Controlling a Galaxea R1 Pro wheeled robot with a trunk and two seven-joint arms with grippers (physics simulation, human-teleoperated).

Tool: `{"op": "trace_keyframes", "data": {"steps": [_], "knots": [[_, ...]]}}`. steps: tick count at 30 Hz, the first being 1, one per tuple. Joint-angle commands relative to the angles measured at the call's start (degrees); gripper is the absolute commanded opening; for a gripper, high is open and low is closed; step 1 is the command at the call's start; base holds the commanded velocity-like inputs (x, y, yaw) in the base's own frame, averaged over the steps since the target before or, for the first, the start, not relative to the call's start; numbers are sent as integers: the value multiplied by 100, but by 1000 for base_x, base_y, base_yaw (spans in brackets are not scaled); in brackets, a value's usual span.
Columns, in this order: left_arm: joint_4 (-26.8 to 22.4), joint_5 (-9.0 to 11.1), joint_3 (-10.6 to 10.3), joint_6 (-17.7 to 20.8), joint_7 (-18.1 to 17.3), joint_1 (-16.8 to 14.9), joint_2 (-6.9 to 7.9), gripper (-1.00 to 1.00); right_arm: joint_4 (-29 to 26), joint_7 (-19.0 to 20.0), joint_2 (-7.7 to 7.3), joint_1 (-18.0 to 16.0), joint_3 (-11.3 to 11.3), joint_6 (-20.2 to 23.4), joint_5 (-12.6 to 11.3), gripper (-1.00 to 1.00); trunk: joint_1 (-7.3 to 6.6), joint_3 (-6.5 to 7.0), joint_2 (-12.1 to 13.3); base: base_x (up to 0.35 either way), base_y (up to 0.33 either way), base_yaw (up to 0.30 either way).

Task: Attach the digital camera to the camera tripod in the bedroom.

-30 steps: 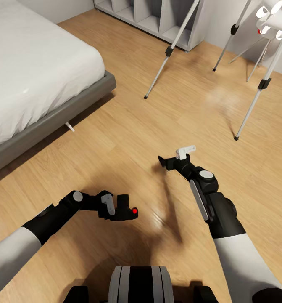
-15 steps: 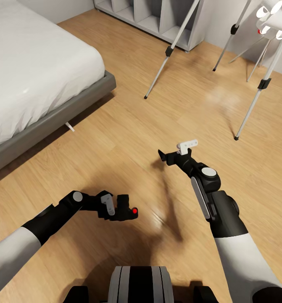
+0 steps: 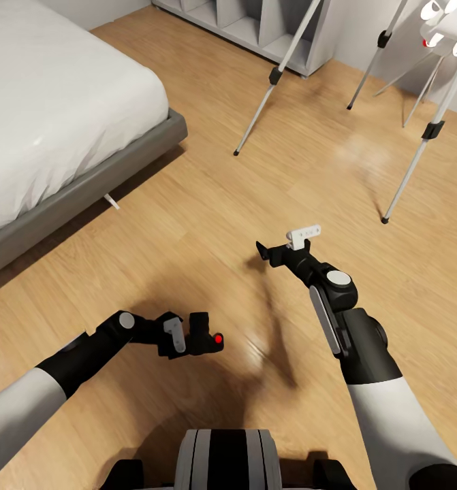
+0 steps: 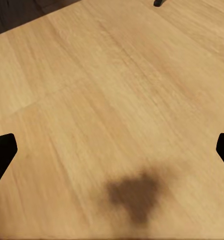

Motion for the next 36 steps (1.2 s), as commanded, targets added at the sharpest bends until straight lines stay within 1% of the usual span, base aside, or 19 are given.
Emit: {"op": "trace_keyframes", "data": {"steps": [1,10,13,15,19,24,32,36], "knots": [[-8,-11,-22,40,-27,-4,1,100,-7,18,1,-2,-5,33,-1,100,-1,-4,-2,0,0,0],[-9,-11,-60,40,-51,-4,-4,100,-7,18,0,-2,-1,41,-2,100,-1,-4,-2,0,0,0],[-10,-11,-96,43,-57,-4,-17,100,-7,18,5,-2,-2,43,-2,100,7,-71,-6,0,0,0],[-10,-11,-155,44,-60,-4,-20,100,-7,18,4,-2,1,44,-2,100,12,-115,-8,0,0,0],[-10,-11,-287,45,-62,-4,-11,100,-4,18,4,-2,2,50,-2,100,12,-115,-8,0,0,0],[-7,-11,-340,50,-63,-4,2,100,-3,18,1,-2,3,51,-2,100,12,-115,-8,0,0,0],[-10,-11,-357,344,-63,-4,4,100,-2,18,4,-2,3,51,-2,100,12,-115,-8,0,0,0],[-10,-11,-372,419,-63,-4,9,100,0,18,5,-2,3,51,-2,100,12,-115,-8,0,0,0]]}}
